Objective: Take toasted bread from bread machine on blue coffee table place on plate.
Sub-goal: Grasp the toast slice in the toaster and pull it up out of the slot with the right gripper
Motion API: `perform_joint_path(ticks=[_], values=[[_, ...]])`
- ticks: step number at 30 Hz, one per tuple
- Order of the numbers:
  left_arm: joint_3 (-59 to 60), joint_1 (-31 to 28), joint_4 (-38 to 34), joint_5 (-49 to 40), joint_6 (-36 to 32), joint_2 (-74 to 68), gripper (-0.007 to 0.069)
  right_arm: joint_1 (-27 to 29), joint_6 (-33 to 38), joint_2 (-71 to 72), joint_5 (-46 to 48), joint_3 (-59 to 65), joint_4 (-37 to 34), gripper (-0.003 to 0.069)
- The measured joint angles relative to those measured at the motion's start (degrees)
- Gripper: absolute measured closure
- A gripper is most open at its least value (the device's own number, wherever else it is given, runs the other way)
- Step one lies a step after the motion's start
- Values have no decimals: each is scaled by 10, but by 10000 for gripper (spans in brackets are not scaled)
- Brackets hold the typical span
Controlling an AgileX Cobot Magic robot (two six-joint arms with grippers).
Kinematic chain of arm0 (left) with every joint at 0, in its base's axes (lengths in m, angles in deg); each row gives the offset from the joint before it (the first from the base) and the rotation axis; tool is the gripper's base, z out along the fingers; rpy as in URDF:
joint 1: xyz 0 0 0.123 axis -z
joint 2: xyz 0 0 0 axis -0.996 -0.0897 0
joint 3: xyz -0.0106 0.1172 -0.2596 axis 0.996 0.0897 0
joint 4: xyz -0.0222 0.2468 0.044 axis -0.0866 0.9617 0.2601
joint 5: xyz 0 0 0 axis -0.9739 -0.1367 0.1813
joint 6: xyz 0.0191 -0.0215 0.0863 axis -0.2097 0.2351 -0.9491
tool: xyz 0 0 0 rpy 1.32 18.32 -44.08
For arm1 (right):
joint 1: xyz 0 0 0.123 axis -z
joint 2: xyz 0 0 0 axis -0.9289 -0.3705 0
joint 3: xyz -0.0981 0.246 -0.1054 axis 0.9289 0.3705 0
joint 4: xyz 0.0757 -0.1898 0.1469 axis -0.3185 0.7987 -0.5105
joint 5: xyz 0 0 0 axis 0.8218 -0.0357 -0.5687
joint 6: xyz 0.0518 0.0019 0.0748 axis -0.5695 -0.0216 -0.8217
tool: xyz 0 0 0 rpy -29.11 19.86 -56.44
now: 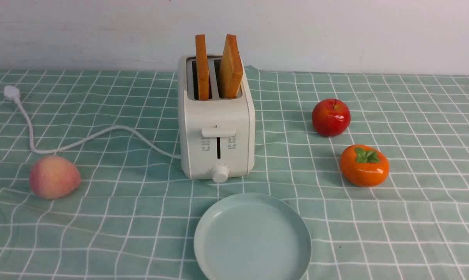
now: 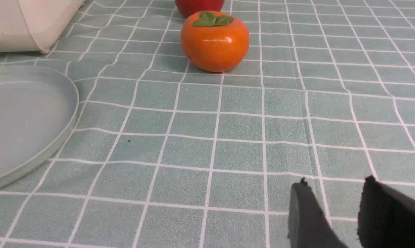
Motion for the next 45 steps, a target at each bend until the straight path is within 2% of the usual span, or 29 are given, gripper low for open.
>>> perform_joint_path(ticks=[45], values=[[0, 0, 0, 0, 0, 0, 406, 0, 0, 0, 1, 0, 0, 419]])
